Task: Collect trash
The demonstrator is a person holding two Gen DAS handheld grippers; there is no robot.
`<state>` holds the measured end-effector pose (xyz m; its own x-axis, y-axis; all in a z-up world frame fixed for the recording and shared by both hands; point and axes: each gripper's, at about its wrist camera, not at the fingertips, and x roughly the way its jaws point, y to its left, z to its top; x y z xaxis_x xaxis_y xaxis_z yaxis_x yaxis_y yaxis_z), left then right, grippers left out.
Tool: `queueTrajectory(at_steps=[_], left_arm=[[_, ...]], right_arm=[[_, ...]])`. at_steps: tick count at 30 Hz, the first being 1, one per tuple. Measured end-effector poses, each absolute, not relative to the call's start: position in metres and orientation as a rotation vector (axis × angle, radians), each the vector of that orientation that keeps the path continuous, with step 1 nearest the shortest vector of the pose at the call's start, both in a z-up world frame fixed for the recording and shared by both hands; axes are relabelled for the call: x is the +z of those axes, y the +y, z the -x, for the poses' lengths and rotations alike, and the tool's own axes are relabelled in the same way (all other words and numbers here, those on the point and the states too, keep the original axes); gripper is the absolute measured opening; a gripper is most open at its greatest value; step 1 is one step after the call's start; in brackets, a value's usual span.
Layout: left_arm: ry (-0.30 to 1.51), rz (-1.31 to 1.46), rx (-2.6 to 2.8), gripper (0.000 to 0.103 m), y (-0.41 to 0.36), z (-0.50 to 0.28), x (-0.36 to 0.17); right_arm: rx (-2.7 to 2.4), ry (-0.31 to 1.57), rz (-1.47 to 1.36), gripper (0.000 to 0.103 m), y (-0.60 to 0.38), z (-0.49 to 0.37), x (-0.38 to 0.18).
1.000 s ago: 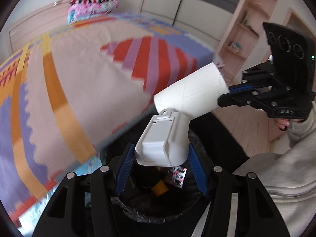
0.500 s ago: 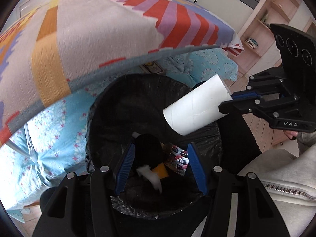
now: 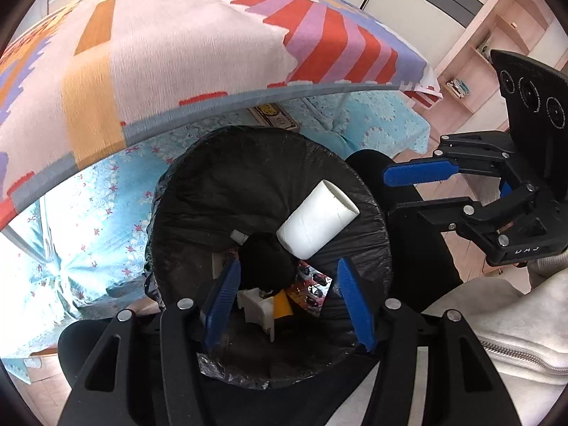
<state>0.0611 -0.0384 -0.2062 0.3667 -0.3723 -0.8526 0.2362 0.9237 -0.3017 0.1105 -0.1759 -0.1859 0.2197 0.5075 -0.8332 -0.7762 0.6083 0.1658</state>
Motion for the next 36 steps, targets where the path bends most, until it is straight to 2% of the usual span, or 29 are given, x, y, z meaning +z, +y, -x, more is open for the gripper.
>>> queueTrajectory(at_steps=[6,9,11,13,16,18,19,24,26,29,36], left_arm=[[1.094,0.127,-0.379,0.065,-0.043,-0.056,-0.187],[1.073,0.126,-0.374,0.066,-0.045,-0.053,-0.177],[1.065,0.119,-0.366,0.066,-0.046,-0.05,-0.171],[1.052,0.113,-0.36,0.066,-0.046,-0.048,-0.163],[1.032,0.123,-0.332,0.067,-0.045,-0.044,-0.154],[1.015,0.13,-0.313,0.077,-0.044,-0.039,-0.146],[1.002,0.135,-0.302,0.079,-0.044,-0.035,-0.141],[0.99,0.163,-0.278,0.08,-0.048,-0.023,-0.127],[0.981,0.159,-0.271,0.08,-0.05,-0.018,-0.121],[0.964,0.153,-0.258,0.087,-0.053,-0.011,-0.112],[0.927,0.197,-0.227,0.088,-0.049,0.002,-0.1]], right_arm=[[0.916,0.979,0.314,0.046,-0.176,-0.106,-0.174],[0.916,0.966,0.316,0.048,-0.176,-0.103,-0.167],[0.908,0.958,0.319,0.054,-0.177,-0.1,-0.162],[0.902,0.946,0.325,0.066,-0.177,-0.098,-0.158],[0.905,0.939,0.329,0.071,-0.177,-0.094,-0.151],[0.908,0.946,0.312,0.073,-0.179,-0.092,-0.147],[0.908,0.95,0.305,0.073,-0.18,-0.091,-0.145],[0.911,0.964,0.274,0.079,-0.185,-0.085,-0.132],[0.915,0.985,0.251,0.079,-0.187,-0.083,-0.127],[0.909,0.989,0.252,0.081,-0.19,-0.076,-0.122],[0.896,0.97,0.272,0.082,-0.195,-0.068,-0.114]])
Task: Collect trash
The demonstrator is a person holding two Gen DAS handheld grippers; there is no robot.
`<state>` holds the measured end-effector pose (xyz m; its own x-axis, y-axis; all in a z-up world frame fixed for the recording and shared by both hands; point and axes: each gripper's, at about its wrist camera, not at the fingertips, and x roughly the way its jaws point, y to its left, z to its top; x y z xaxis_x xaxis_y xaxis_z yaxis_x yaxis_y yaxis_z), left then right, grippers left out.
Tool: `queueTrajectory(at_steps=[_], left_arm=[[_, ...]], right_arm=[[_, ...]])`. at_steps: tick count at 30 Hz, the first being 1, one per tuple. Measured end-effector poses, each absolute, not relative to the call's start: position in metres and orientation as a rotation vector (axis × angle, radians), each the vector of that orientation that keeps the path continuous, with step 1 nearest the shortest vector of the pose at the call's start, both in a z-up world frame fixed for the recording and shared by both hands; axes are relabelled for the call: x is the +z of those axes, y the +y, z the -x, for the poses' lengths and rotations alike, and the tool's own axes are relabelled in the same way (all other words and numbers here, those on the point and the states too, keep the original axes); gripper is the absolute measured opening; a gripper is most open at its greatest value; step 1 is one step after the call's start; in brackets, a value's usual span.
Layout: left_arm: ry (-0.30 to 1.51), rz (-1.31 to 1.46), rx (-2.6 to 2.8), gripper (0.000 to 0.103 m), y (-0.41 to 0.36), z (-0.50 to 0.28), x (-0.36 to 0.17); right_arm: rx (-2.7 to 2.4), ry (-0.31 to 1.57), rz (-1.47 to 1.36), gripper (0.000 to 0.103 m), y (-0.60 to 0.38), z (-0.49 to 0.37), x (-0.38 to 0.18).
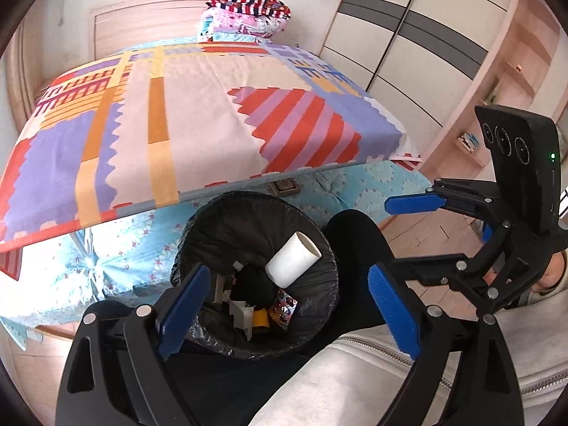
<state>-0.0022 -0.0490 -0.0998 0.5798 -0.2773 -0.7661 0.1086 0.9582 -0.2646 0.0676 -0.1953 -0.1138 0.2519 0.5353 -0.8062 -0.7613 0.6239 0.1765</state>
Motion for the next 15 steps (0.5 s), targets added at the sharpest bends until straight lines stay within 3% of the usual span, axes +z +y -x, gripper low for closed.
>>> queueTrajectory(at_steps=[15], left_arm=[[0.899,0.239,-0.243,0.088,-0.0432,0.0089,-0.0918]], right_arm=[[0.903,0.983,0.272,0.082,-0.1956,-0.0646,-0.1147]])
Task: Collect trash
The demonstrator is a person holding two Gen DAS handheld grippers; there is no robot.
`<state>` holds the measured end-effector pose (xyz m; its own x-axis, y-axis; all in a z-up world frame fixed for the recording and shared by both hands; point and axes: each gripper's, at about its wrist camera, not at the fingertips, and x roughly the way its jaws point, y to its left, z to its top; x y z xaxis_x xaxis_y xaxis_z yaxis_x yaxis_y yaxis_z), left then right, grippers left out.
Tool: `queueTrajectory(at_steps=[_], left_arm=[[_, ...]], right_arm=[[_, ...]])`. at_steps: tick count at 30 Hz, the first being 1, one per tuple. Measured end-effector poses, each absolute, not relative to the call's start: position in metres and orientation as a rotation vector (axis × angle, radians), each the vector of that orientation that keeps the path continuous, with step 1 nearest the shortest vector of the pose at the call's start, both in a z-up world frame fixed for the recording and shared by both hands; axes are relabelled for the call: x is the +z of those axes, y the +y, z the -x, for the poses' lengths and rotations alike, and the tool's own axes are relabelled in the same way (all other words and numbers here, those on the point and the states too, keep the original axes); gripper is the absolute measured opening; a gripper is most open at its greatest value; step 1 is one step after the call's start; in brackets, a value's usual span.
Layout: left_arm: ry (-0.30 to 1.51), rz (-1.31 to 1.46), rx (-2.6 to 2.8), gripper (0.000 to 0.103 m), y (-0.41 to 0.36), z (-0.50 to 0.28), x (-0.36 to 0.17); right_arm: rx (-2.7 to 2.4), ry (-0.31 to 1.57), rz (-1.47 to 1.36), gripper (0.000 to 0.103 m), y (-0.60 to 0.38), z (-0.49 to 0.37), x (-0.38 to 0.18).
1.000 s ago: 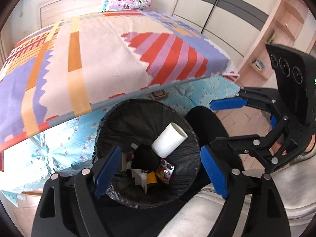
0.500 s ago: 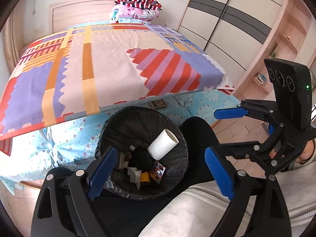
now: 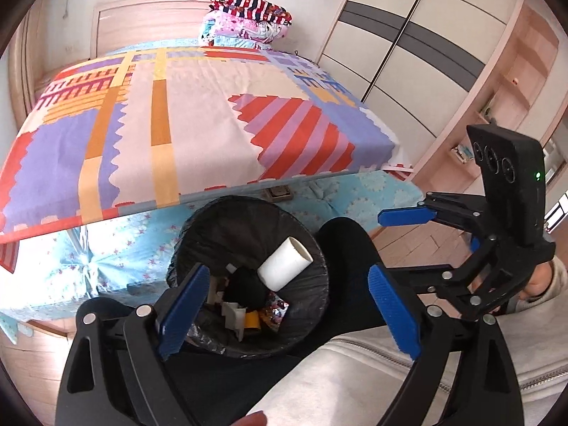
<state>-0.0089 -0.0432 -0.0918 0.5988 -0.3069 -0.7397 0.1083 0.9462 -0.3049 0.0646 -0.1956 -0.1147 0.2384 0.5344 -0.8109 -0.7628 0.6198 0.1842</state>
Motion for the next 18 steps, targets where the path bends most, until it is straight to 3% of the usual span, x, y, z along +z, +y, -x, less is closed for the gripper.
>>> queueTrajectory(at_steps=[18], left_arm=[[0.884,0.209,-0.235,0.088,-0.045,0.009,-0.087]], right_arm=[[0.903,0.95,0.282,0.082,-0.196,-0.059,-0.104]])
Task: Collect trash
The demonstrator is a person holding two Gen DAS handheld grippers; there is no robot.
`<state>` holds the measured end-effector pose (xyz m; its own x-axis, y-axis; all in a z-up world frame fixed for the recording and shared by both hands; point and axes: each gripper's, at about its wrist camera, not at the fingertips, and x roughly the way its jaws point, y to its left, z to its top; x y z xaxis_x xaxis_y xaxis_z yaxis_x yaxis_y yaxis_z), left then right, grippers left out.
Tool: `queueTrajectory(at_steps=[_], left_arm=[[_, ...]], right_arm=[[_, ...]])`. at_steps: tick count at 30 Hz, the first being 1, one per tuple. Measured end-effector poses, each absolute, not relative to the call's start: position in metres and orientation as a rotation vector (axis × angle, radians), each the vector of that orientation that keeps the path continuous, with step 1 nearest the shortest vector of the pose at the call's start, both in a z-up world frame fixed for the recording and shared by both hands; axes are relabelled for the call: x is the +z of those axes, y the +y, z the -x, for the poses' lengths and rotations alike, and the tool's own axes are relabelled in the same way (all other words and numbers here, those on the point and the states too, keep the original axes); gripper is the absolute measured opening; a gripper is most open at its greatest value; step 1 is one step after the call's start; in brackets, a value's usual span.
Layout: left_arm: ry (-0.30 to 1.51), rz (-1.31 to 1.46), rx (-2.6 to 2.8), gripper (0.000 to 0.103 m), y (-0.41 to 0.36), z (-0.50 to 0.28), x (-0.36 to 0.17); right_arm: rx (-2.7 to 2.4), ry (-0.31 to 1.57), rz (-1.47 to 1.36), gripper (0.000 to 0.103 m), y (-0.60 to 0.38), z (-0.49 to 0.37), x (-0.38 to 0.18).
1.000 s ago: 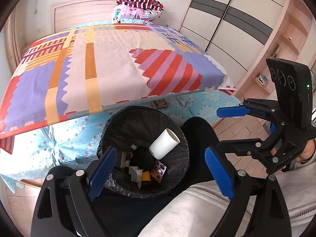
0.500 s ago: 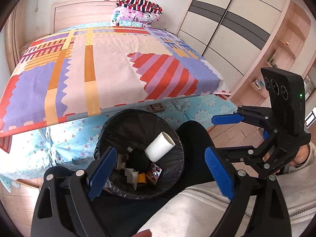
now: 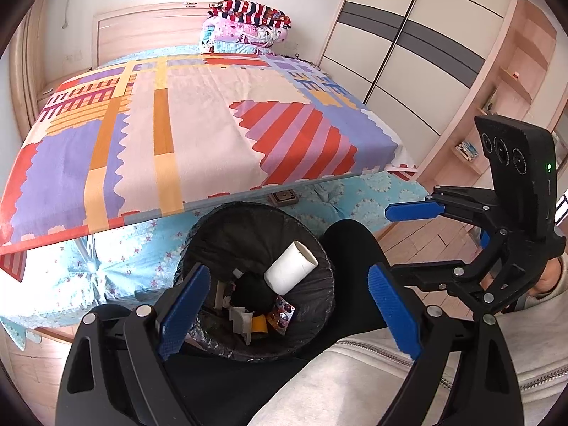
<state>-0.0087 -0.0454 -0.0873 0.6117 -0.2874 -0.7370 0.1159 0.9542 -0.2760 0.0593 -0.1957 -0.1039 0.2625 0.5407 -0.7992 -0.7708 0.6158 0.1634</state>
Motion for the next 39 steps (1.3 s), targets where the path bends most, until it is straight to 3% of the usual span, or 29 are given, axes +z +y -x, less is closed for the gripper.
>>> queueTrajectory(at_steps=[39], left_arm=[[0.91,0.206,-0.238,0.088,-0.0467,0.0065,-0.091]], right_arm=[[0.915,0.922,0.284,0.082,-0.1963,-0.0561,-0.0981]])
